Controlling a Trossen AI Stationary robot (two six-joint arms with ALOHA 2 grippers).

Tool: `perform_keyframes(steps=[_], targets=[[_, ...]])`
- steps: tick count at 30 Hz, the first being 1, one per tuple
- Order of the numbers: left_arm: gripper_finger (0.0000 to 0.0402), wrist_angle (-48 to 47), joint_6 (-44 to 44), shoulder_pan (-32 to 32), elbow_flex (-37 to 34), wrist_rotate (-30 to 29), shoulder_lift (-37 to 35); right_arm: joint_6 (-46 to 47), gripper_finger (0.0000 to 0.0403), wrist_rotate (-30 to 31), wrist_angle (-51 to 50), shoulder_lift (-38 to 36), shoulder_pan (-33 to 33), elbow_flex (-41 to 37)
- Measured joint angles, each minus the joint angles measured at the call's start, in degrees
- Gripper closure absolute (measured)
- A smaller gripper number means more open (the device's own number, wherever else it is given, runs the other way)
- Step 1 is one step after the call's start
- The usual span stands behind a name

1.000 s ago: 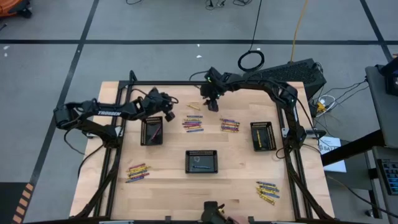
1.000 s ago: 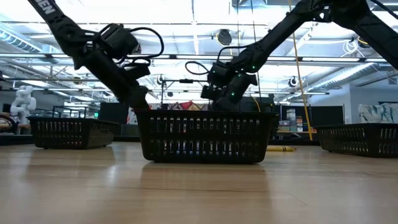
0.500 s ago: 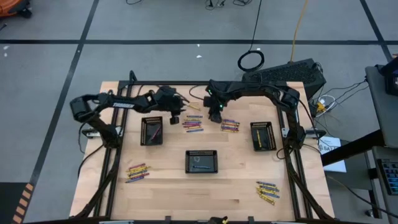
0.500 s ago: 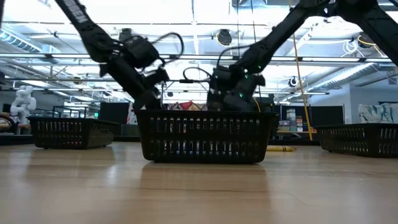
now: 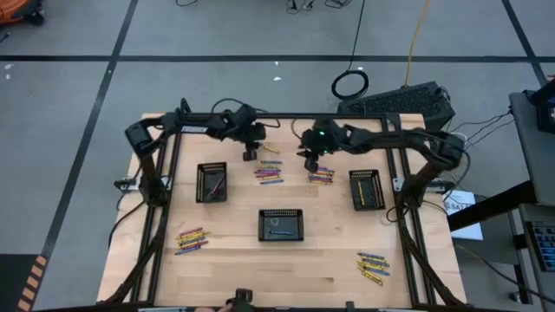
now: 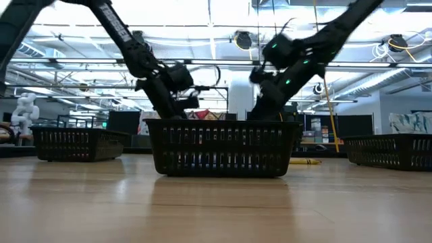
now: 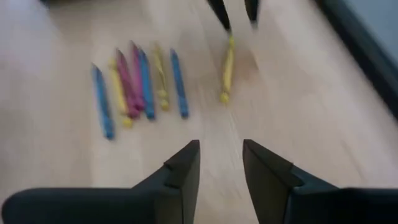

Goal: Sort crayons
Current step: Put the yellow crayon into the right black basket

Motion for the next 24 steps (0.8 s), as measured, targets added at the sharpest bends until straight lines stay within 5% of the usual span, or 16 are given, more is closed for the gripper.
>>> perform_keyframes(steps=[6,11,17,24], targets=[[0.0275,-6.3,7.9,0.52,4.72,5.23,4.88,4.89,0.0296,0.21,12.19,-4.13,-0.09,-7.72],[0.0284,-6.46,10.0,0.15,5.83,4.5,5.78,8.42,0.0296,-0.09,13.09,-4.17,0.45,-8.62],[0.0382,-6.33,11.43,-0.06,5.76,3.01,5.83,8.87,0.0296,0.19,13.31,-4.06,3.14,-8.6],[0.0399,-7.27,11.45,-0.21,5.49,1.51,3.5,11.49,0.0296,12.1,13.7,-3.57,8.54,-9.99]])
